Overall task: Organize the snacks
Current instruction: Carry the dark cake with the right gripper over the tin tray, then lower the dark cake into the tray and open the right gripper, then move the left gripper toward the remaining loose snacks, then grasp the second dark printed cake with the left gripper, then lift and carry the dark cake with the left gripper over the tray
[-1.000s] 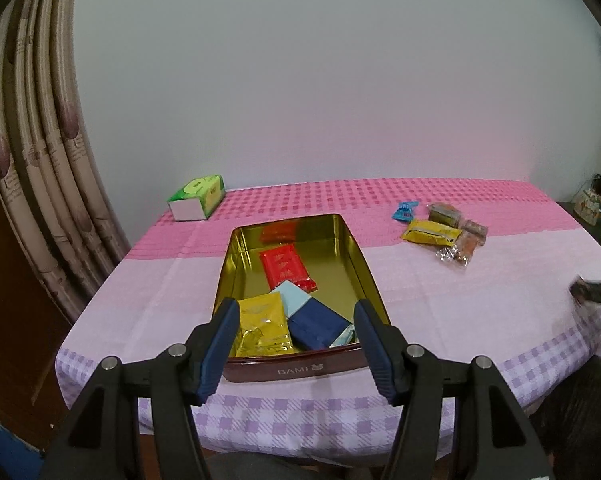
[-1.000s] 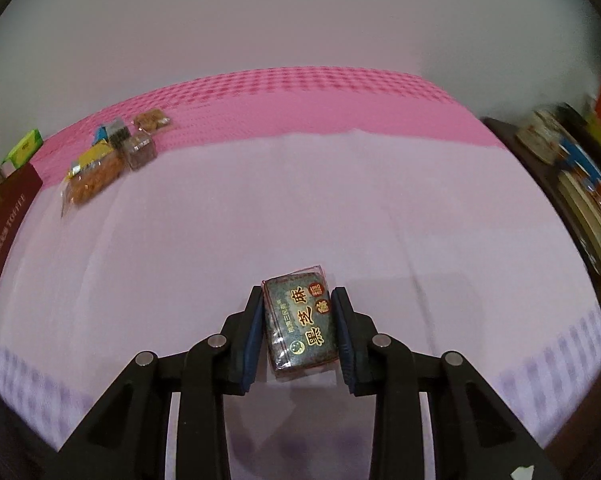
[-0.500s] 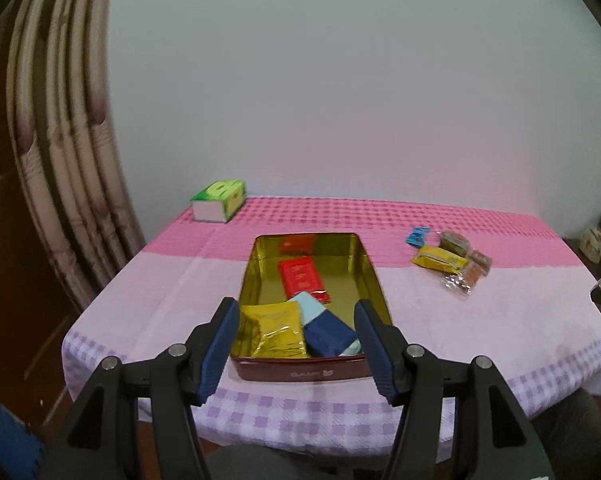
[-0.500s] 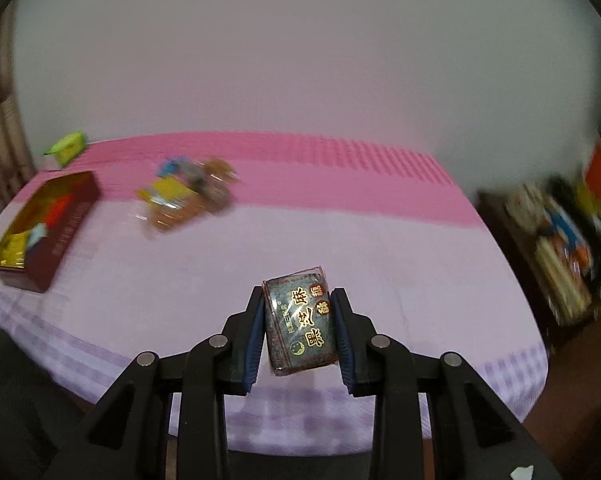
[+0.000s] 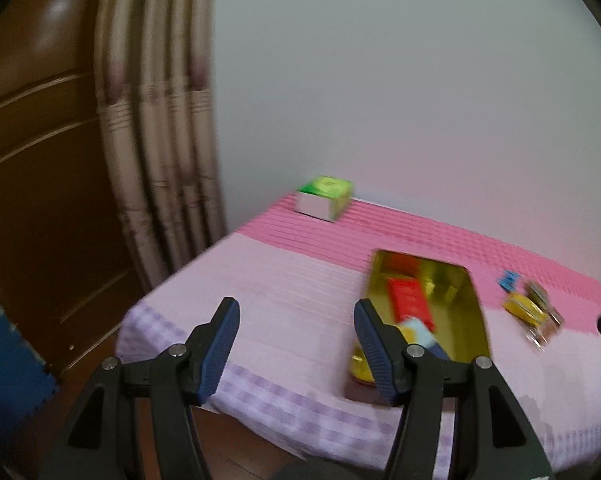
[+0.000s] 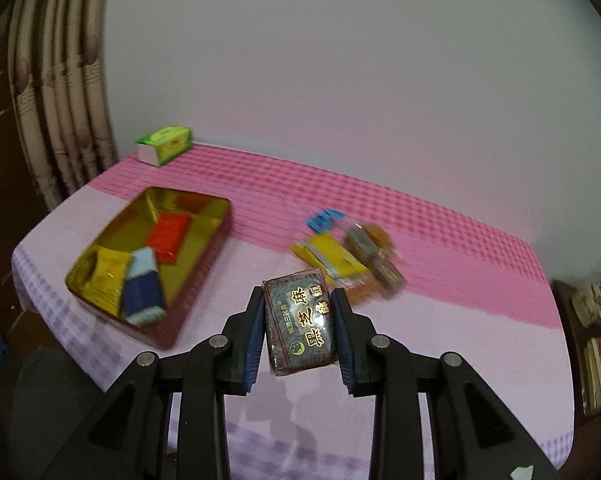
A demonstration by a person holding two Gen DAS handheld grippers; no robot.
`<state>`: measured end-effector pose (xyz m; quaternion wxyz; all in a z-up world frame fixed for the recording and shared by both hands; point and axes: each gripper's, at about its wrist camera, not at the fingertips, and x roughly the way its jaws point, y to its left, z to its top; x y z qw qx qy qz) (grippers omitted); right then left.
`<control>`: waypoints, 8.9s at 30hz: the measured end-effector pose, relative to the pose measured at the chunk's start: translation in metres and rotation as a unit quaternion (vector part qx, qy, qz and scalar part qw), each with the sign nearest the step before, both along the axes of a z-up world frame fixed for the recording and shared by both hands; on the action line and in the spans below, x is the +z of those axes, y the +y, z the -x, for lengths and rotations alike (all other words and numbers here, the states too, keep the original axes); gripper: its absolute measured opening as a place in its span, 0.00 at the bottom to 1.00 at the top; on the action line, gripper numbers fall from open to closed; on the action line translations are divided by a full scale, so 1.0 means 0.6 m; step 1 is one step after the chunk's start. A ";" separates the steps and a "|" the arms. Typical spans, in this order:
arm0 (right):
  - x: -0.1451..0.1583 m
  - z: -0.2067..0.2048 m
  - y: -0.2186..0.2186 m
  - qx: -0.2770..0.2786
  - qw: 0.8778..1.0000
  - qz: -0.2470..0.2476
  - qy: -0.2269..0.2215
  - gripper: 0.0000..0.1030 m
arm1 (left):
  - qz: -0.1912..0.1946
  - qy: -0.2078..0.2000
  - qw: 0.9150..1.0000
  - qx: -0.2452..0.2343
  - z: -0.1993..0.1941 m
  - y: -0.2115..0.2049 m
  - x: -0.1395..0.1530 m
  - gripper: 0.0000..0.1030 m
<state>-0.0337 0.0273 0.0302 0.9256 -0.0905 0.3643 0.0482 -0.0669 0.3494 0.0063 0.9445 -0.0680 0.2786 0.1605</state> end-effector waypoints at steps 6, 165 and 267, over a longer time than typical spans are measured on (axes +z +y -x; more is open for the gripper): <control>0.017 -0.034 0.078 0.013 1.000 0.003 -0.008 0.28 | 0.015 0.002 0.999 0.036 0.001 0.060 0.005 0.59; -0.049 0.123 -0.506 -0.237 0.908 -0.340 -0.064 0.96 | -0.019 0.168 0.921 -0.352 -0.142 -0.722 -0.253 0.74; -0.101 0.075 -0.408 -0.180 0.949 -0.260 0.004 0.98 | -0.051 0.171 0.977 -0.116 -0.288 -0.156 -0.140 0.33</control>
